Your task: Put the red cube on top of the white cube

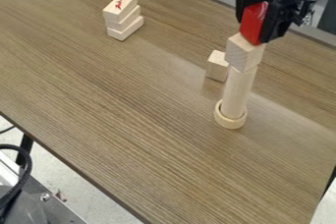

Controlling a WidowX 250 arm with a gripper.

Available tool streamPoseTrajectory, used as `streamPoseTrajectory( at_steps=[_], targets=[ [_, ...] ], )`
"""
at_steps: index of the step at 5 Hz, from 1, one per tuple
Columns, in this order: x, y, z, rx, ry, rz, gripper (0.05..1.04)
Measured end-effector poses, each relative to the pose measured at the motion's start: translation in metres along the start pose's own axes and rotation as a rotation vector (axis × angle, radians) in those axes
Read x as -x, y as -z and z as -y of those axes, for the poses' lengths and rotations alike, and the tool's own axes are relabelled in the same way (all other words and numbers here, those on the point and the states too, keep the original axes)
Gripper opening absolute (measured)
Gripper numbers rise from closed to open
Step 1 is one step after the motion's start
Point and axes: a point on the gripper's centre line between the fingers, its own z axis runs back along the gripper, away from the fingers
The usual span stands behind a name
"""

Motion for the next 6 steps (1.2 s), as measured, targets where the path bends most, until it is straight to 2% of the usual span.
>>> streamPoseTrajectory(
  at_steps=[1,2,3,4,6],
  targets=[
    [-0.001,0.0,-0.001,-0.004,-0.005,0.007,0.593],
    [0.002,0.002,0.0,-0.006,-0.011,-0.008,0.656],
    [0.011,0.009,0.0,-0.008,-0.019,-0.043,0.791],
    [0.016,0.013,0.001,-0.005,-0.019,-0.067,1.002],
    [0.018,-0.002,0.003,0.007,-0.02,-0.035,0.999]
  ],
)
